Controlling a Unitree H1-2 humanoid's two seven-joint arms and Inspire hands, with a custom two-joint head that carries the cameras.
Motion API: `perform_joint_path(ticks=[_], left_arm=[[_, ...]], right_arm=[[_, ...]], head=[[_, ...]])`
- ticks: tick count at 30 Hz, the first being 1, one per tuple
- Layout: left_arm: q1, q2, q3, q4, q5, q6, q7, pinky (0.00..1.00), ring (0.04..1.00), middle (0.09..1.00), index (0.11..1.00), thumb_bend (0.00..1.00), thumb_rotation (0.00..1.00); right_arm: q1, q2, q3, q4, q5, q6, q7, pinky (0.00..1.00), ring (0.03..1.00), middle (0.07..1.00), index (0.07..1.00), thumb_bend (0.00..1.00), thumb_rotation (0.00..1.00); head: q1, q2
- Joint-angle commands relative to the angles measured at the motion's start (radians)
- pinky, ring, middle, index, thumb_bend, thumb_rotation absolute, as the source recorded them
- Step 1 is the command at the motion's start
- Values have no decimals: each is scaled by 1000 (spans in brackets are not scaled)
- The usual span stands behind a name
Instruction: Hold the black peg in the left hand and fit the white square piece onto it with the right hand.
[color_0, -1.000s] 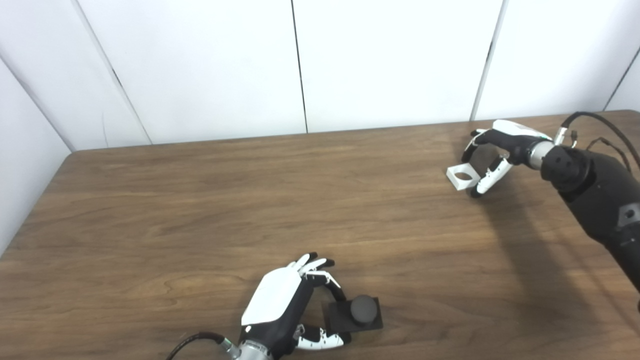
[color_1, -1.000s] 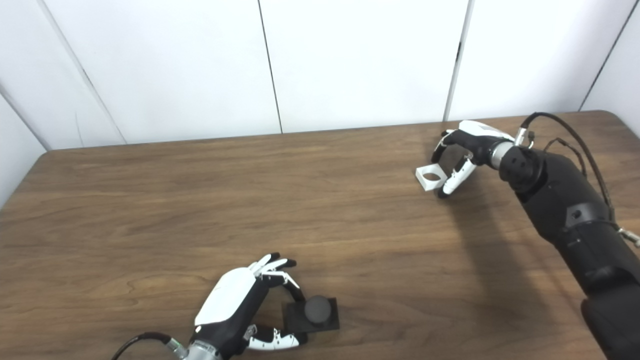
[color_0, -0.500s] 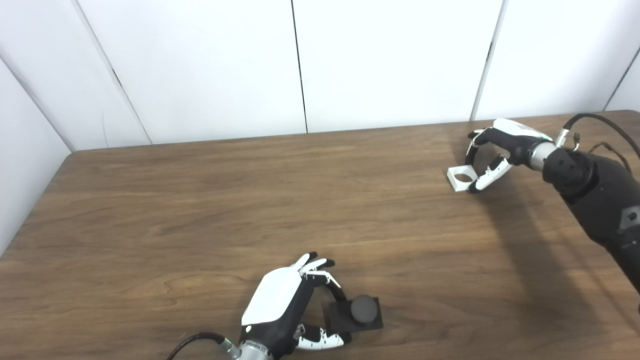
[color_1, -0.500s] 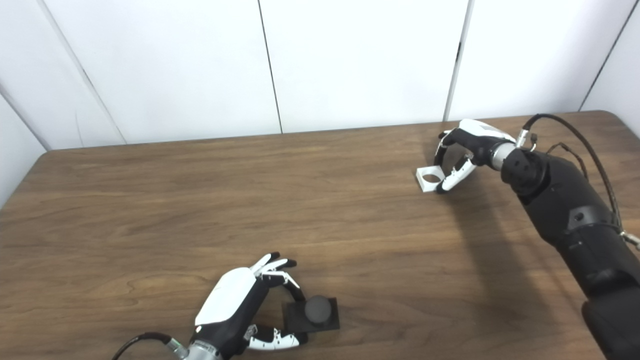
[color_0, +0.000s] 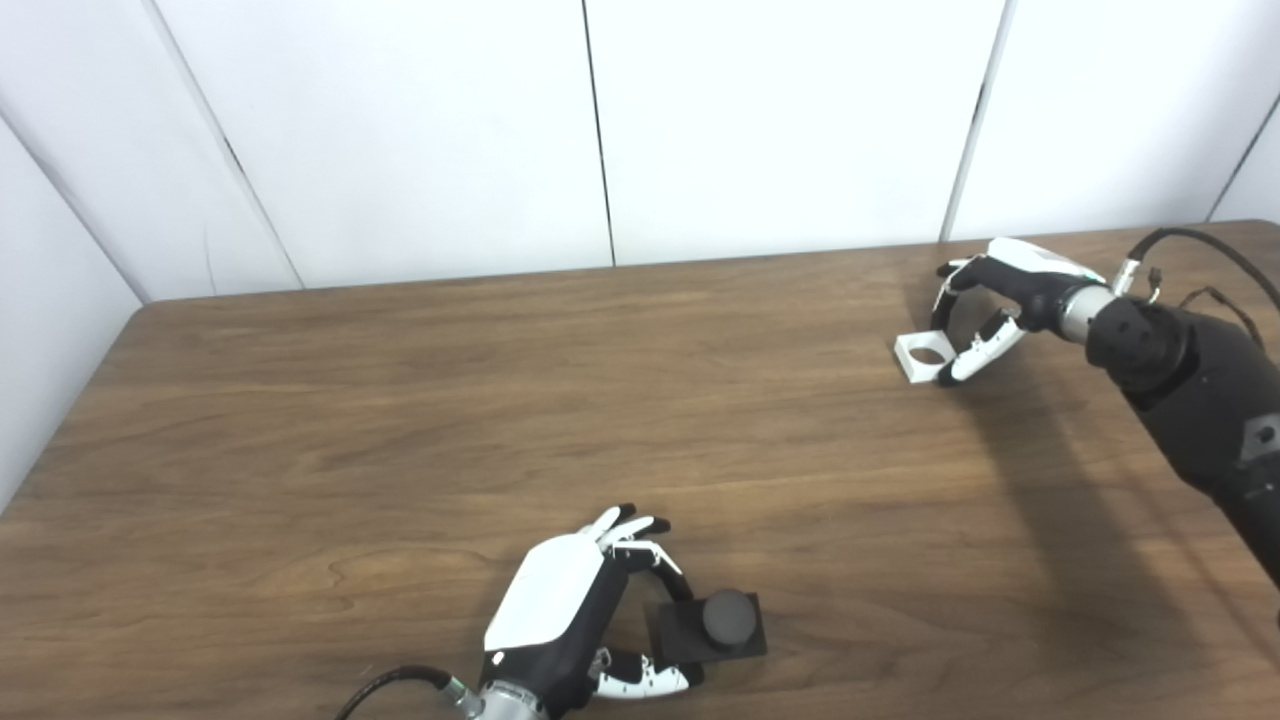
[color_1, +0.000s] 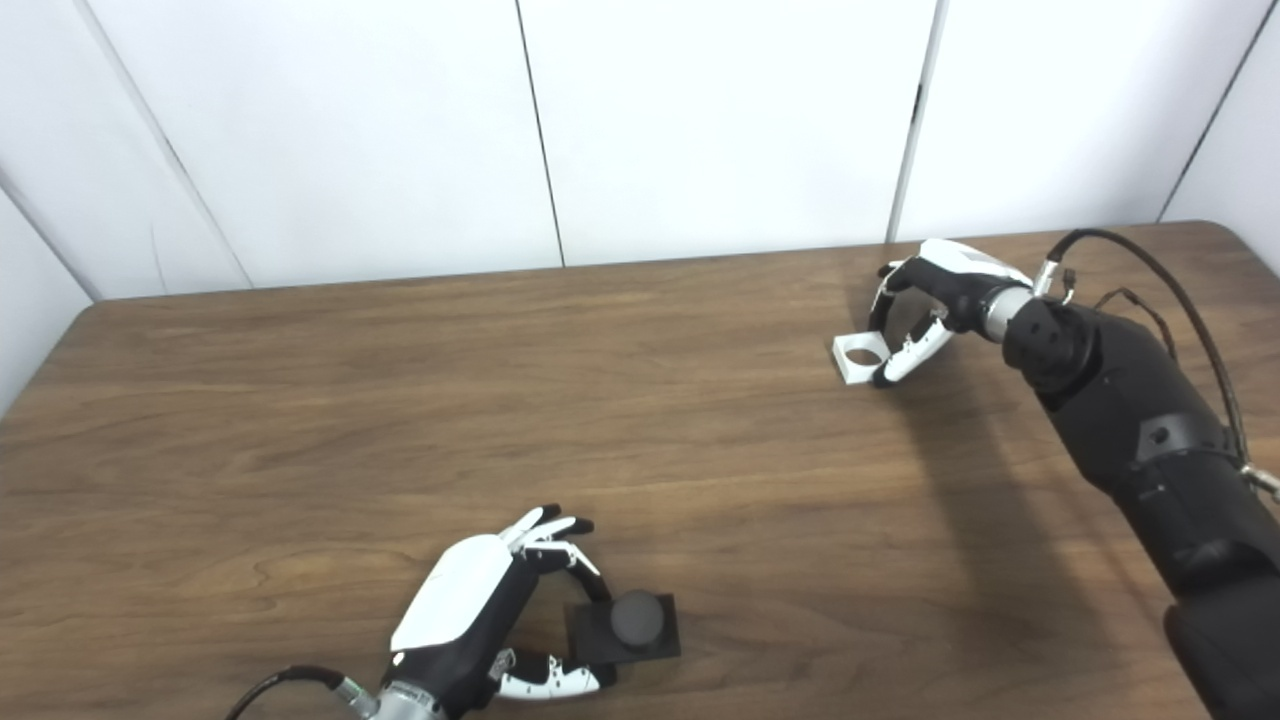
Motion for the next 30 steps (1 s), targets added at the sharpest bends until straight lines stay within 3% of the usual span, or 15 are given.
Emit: perform_joint_path(ticks=[1, 13, 24, 30], left_arm=[[-1, -17, -2, 12, 13, -13, 17, 951, 972, 881, 491, 494, 71], [-5, -18, -4, 21, 17, -12, 21, 954, 973, 880, 490, 494, 72], [-6, -19, -2, 23, 14, -13, 21, 942, 970, 878, 490, 494, 72], [-7, -21, -3, 30, 11, -18, 27, 945, 969, 875, 490, 494, 71]], right_arm=[[-29, -19, -15, -24, 3, -23, -27, 922, 1000, 935, 492, 525, 144], [-12, -25, -36, -55, 21, -44, -46, 904, 1000, 928, 490, 525, 143], [31, -53, -66, -207, 40, -11, -8, 922, 1000, 921, 490, 525, 145], [56, -72, -79, -311, 53, -28, 19, 923, 994, 911, 490, 525, 143]], head=[[0, 0], [1, -2], [2, -4], [5, -5]])
